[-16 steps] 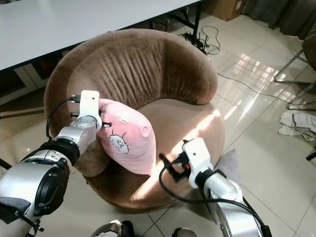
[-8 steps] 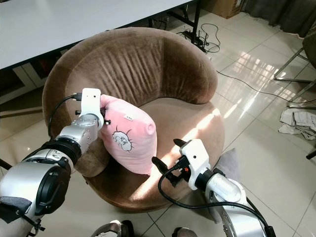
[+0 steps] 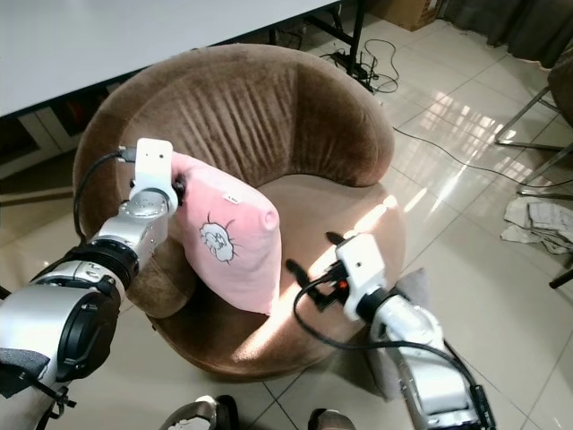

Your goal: Move the pillow to the sofa from floor

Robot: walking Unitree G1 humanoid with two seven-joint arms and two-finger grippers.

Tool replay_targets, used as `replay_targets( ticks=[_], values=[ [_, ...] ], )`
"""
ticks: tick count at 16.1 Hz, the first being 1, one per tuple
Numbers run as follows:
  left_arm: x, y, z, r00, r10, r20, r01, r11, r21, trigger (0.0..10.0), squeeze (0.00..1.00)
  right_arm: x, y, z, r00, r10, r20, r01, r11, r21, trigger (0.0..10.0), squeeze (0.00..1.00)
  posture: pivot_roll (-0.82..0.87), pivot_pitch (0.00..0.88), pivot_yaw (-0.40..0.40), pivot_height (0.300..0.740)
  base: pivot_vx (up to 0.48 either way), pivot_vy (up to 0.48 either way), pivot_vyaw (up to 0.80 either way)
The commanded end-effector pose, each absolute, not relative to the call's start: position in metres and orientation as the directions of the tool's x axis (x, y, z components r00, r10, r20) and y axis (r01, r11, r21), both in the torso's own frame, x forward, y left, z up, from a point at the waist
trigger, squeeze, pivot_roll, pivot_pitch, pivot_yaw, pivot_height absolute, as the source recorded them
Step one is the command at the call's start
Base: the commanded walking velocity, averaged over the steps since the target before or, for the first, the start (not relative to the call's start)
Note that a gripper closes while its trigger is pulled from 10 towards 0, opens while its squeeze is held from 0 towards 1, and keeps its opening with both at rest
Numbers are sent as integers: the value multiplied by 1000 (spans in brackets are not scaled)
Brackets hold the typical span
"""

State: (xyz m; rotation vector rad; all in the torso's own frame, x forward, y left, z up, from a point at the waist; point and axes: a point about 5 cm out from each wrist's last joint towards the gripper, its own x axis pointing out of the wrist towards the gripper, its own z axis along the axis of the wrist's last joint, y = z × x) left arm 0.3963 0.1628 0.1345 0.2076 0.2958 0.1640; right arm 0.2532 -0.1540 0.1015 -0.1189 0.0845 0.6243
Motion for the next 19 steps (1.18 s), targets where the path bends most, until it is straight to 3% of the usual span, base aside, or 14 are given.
replay_targets(
  ticks=[1,4,5,7,9,15,17,18,19],
  values=[
    [399,164,140,949,200,-245,-137,958,252,10000,1000,253,-155,99,812,573,-116,-583,808,-90,10000,0,-112,106,16,740,0,0,0],
    [400,157,146,975,132,-180,-90,970,225,10000,925,257,-155,94,829,547,-118,-558,824,-99,10000,0,-117,76,3,740,0,0,0],
    [401,155,148,981,117,-157,-84,976,200,10000,0,258,-156,93,843,523,-125,-536,836,-119,10000,0,-117,81,9,740,0,0,0],
    [399,154,150,992,86,-91,-69,982,175,10000,0,262,-159,93,883,457,-107,-468,873,-140,10000,0,-114,70,27,740,0,0,0],
    [395,161,146,993,106,-61,-88,967,241,10000,0,264,-162,93,913,397,-88,-406,903,-140,10000,0,-107,68,22,740,0,0,0],
    [398,174,152,990,136,-47,-119,956,268,10000,0,275,-156,94,922,380,-72,-386,912,-138,10000,0,-71,68,17,740,0,0,0],
    [397,166,151,997,44,-55,-35,986,165,10000,0,275,-159,86,941,320,-112,-335,928,-164,10000,0,-66,42,17,740,0,0,0],
    [392,153,142,996,-76,-48,78,996,50,10000,0,272,-163,82,958,264,-110,-278,951,-135,10000,0,-67,19,15,740,0,0,0],
    [389,150,139,994,-99,-37,100,994,40,10000,0,270,-163,81,963,251,-102,-263,957,-121,10000,0,-66,0,18,740,0,0,0]
  ],
)
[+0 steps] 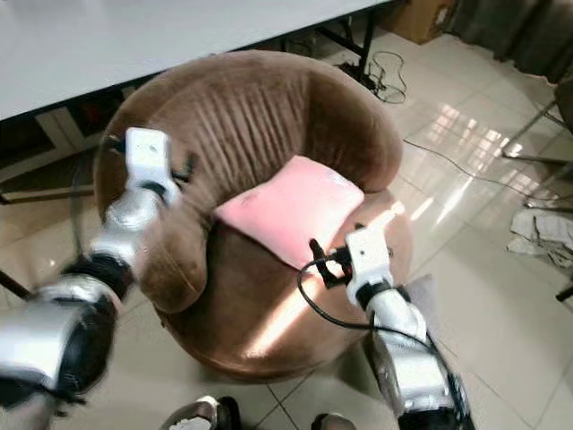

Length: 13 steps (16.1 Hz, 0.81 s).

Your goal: Move the pillow to the sofa from floor

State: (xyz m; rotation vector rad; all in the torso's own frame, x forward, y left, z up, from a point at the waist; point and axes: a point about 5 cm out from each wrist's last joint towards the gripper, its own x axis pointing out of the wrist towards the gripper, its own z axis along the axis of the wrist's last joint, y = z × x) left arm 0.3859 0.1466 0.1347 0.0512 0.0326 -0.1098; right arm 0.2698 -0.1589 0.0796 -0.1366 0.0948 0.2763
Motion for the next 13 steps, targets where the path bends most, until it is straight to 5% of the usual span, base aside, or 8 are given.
replay_targets(
  ticks=[1,9,13],
  values=[
    [381,145,132,988,-152,-16,152,988,29,10000,0,267,-164,80,968,229,-100,-242,961,-137,10000,0,-71,0,20,740,0,0,0],
    [300,143,103,939,-343,-8,341,930,138,10000,0,256,-171,72,994,32,-109,-40,996,-74,10000,0,-28,0,36,740,0,0,0],
    [296,143,108,949,-314,-20,314,943,108,10000,0,252,-162,70,993,38,-110,-45,997,-59,10000,0,-21,0,35,740,0,0,0]
  ],
)
